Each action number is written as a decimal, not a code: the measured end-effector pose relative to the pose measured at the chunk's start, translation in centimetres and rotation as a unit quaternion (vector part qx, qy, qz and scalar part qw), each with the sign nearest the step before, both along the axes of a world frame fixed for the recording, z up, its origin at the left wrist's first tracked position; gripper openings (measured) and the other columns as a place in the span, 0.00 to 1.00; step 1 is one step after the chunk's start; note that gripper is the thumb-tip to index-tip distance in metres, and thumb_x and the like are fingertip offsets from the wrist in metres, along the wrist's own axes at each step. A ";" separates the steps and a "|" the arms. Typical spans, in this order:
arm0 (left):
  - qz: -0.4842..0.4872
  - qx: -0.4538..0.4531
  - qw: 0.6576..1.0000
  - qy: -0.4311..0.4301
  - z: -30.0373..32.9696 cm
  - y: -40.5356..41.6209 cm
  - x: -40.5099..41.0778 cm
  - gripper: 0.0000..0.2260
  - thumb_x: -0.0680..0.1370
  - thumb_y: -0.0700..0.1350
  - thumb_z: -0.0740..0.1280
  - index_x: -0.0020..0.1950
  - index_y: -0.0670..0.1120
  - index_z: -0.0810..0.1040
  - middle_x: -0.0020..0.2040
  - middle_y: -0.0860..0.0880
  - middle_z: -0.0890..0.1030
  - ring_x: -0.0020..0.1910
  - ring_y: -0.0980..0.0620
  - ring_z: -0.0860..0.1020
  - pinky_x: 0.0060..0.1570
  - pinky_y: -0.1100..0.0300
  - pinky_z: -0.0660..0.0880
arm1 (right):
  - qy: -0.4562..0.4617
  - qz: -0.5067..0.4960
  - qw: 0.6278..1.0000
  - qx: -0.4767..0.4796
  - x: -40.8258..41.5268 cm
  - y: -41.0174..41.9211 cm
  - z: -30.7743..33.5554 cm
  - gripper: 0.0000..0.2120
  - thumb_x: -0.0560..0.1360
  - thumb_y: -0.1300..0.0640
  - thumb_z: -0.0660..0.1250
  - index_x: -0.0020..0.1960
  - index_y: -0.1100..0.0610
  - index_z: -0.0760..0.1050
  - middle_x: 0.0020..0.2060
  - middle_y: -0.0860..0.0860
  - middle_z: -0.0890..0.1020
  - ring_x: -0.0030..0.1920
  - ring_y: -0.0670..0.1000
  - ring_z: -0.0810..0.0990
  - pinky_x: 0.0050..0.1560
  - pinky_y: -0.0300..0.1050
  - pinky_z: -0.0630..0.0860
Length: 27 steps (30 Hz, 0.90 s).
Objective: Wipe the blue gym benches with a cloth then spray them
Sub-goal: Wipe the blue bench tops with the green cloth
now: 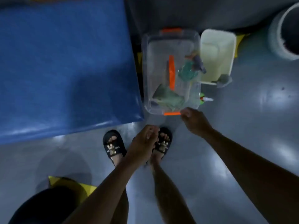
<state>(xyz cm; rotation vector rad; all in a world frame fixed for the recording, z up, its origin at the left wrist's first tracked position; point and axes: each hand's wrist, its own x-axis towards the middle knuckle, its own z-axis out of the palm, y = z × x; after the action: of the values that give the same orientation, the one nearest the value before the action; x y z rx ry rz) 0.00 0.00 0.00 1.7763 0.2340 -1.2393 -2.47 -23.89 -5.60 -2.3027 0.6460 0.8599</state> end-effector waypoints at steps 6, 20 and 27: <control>-0.005 0.022 1.000 -0.009 -6.2 0.3 -2.1 0.07 0.82 0.57 0.61 0.55 0.59 0.77 0.48 0.57 0.82 0.46 0.61 0.80 0.46 0.62 0.76 | -0.078 -0.013 0.993 -0.091 5.2 0.8 -9.3 0.22 0.79 0.54 0.65 0.71 0.60 0.70 0.66 0.61 0.73 0.65 0.64 0.73 0.63 0.57 0.72; 0.038 0.001 0.999 0.019 -3.5 1.7 -2.0 0.06 0.83 0.49 0.62 0.56 0.51 0.77 0.47 0.51 0.80 0.43 0.60 0.79 0.38 0.71 0.74 | -0.020 -0.099 0.994 0.034 3.7 2.6 -6.0 0.18 0.67 0.44 0.67 0.38 0.60 0.73 0.35 0.54 0.75 0.38 0.55 0.75 0.32 0.43 0.66; 0.046 -0.033 0.998 -0.029 4.7 1.7 0.5 0.04 0.83 0.47 0.64 0.55 0.54 0.77 0.45 0.54 0.82 0.43 0.59 0.81 0.39 0.68 0.76 | -0.068 -0.130 0.976 0.158 0.4 5.6 4.5 0.12 0.74 0.62 0.70 0.54 0.48 0.78 0.40 0.44 0.81 0.38 0.38 0.78 0.35 0.30 0.70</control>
<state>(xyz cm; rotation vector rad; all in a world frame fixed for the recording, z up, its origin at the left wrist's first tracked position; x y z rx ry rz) 0.55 1.71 4.66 1.7220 0.2363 -1.1167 -2.02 -18.34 -1.06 -1.9215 0.6771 0.6247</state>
